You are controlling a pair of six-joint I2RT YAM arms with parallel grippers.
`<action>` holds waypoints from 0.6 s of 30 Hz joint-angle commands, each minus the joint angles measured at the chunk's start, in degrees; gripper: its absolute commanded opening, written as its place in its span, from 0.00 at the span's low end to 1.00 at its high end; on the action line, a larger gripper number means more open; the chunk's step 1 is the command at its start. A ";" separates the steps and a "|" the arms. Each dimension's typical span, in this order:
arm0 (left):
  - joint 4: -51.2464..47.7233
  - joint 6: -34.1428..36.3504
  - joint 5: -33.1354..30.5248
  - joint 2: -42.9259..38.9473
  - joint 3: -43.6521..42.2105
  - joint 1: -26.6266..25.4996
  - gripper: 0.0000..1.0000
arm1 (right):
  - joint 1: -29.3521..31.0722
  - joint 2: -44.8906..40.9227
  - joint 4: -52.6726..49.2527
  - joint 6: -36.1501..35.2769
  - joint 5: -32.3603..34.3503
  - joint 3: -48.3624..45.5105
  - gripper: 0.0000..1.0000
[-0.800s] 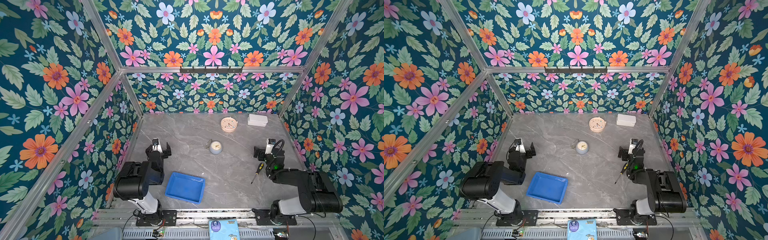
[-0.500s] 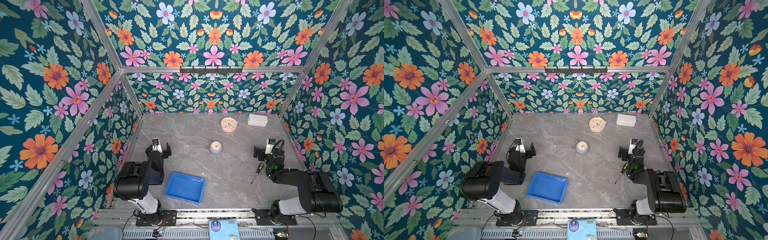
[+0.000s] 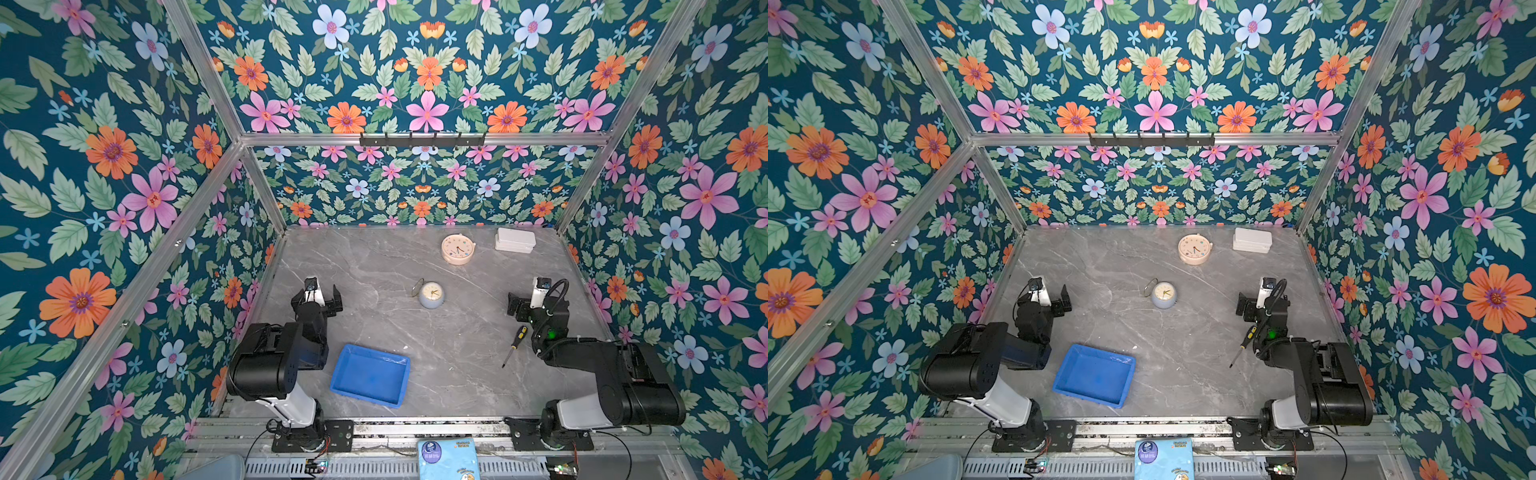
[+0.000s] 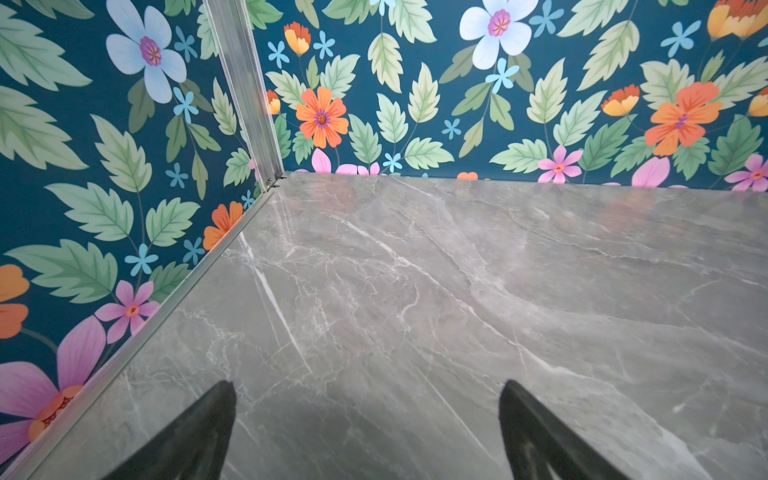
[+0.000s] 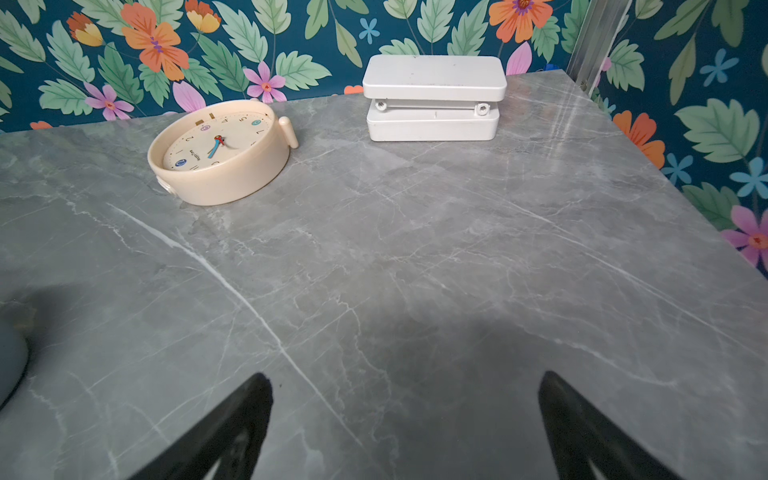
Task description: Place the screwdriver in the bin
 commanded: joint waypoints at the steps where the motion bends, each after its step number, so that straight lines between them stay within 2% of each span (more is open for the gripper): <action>1: 0.37 0.17 0.37 -0.07 0.06 0.04 1.00 | 0.09 0.02 1.83 0.20 0.64 0.36 0.99; 9: 1.02 0.72 0.17 -0.70 -0.51 -0.17 1.00 | 0.09 -0.41 2.12 0.20 0.51 0.03 0.99; 12: -3.72 1.73 1.06 -4.80 0.20 -0.87 1.00 | 0.07 -3.77 -1.14 0.03 0.08 0.24 0.99; 18: -14.92 4.84 4.72 -16.00 1.99 -2.69 1.00 | 0.04 -13.02 -14.51 1.01 -0.10 2.63 0.99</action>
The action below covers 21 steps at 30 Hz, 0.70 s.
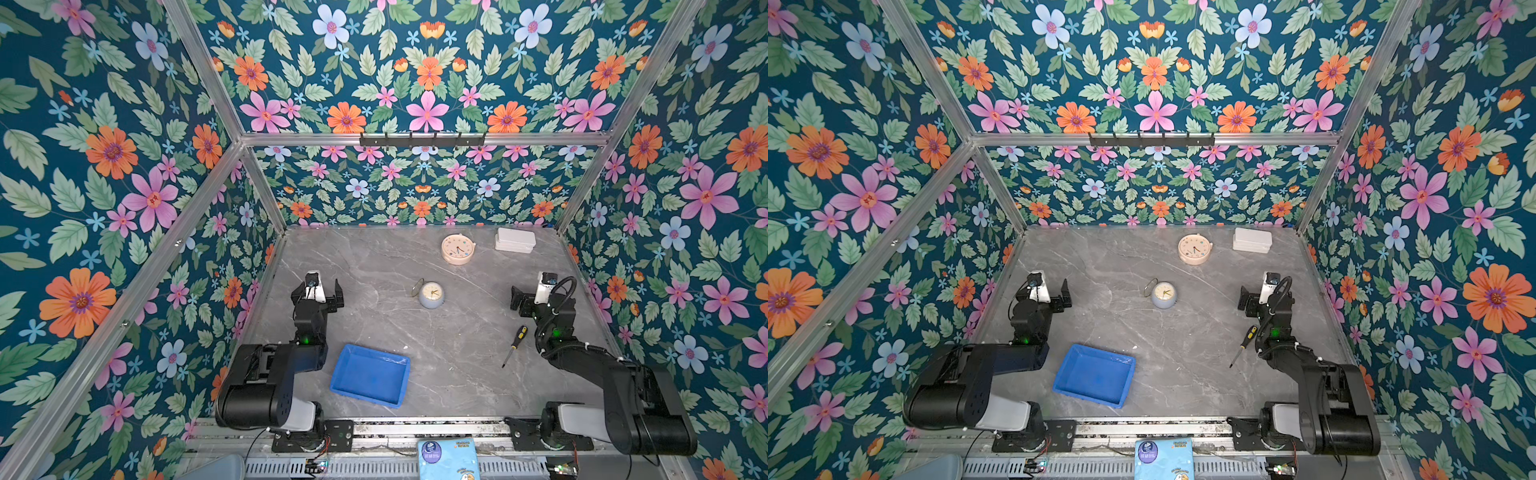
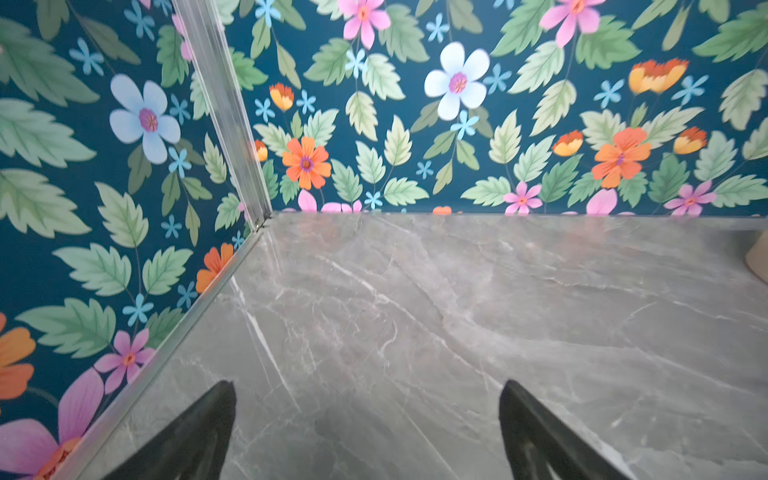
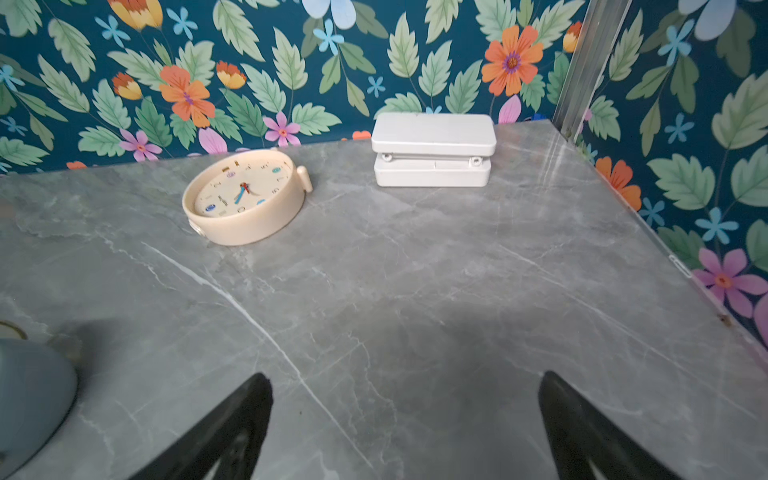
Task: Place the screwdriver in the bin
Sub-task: 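Move the right gripper over the screwdriver while the left arm reaches forward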
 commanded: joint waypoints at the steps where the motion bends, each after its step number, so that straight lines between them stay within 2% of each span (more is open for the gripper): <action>1: -7.63 3.00 2.75 -4.74 1.54 -1.20 1.00 | 0.04 -3.78 -8.47 1.23 0.05 1.04 0.99; 9: -21.33 7.85 14.79 -15.14 7.42 -7.76 1.00 | 0.05 -16.09 -29.61 4.61 -1.98 6.62 0.99; 17: -32.41 10.08 21.62 -17.60 12.24 -21.19 1.00 | 0.02 -23.25 -51.62 11.03 -5.91 13.06 0.99; 21: -37.91 11.28 23.08 -16.32 14.73 -27.57 1.00 | 0.04 -25.38 -60.46 16.52 -4.46 14.86 0.99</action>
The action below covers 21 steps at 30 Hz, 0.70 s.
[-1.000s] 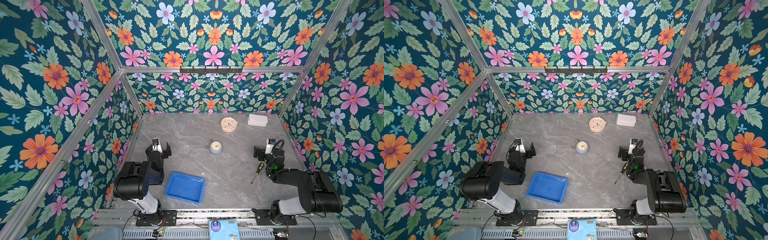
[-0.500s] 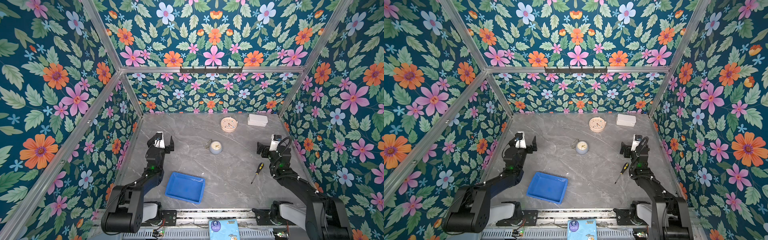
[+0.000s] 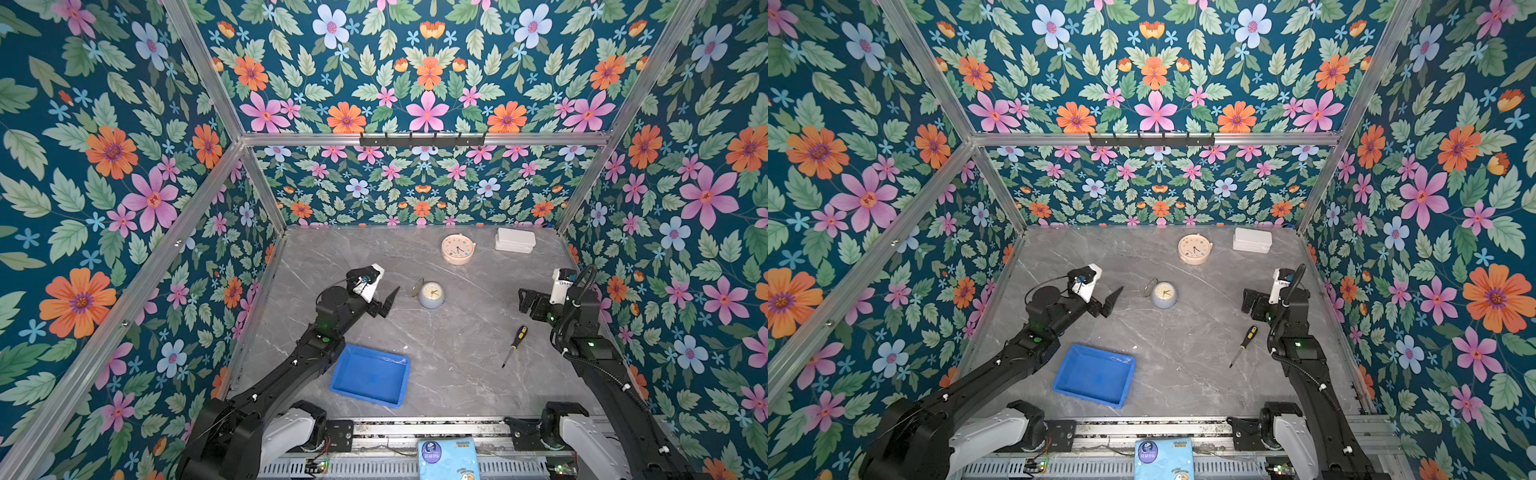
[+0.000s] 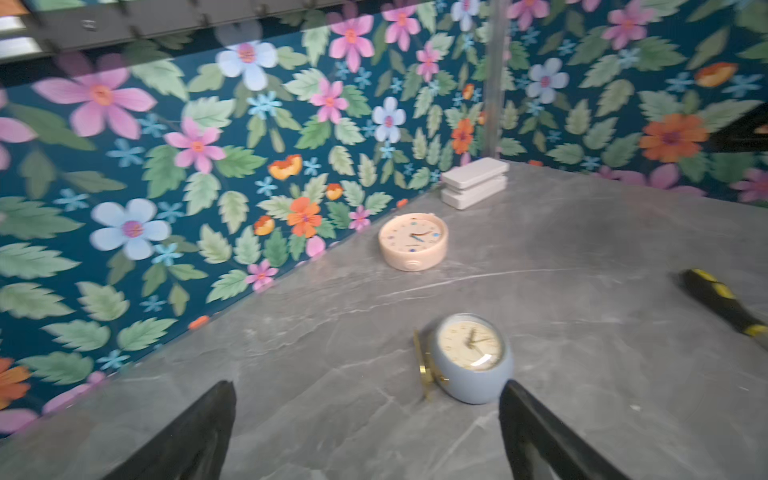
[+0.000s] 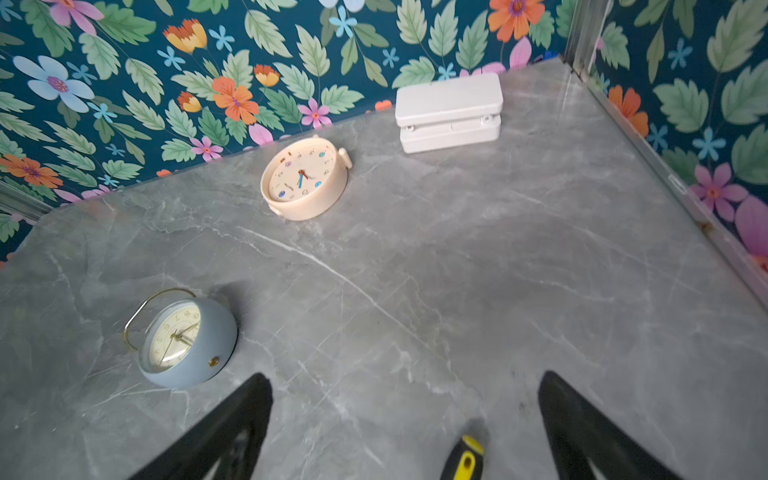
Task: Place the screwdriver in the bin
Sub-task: 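Move the right gripper over the screwdriver while the left arm reaches forward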
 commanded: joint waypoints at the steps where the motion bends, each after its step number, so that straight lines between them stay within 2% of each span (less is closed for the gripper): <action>1: -6.77 2.27 2.86 1.13 1.84 -3.76 1.00 | 0.07 -1.32 -11.92 6.11 0.73 1.29 0.99; 6: -9.57 4.10 2.41 4.35 4.85 -11.13 1.00 | 0.07 -2.43 -18.66 6.88 -0.54 2.22 0.99; 11: -10.91 5.01 2.27 8.82 8.26 -18.15 1.00 | 0.07 1.05 -20.41 8.56 -3.45 3.10 0.99; 21: -11.40 5.90 3.26 15.13 12.20 -24.62 1.00 | 0.02 11.21 -16.78 11.84 0.38 3.57 0.99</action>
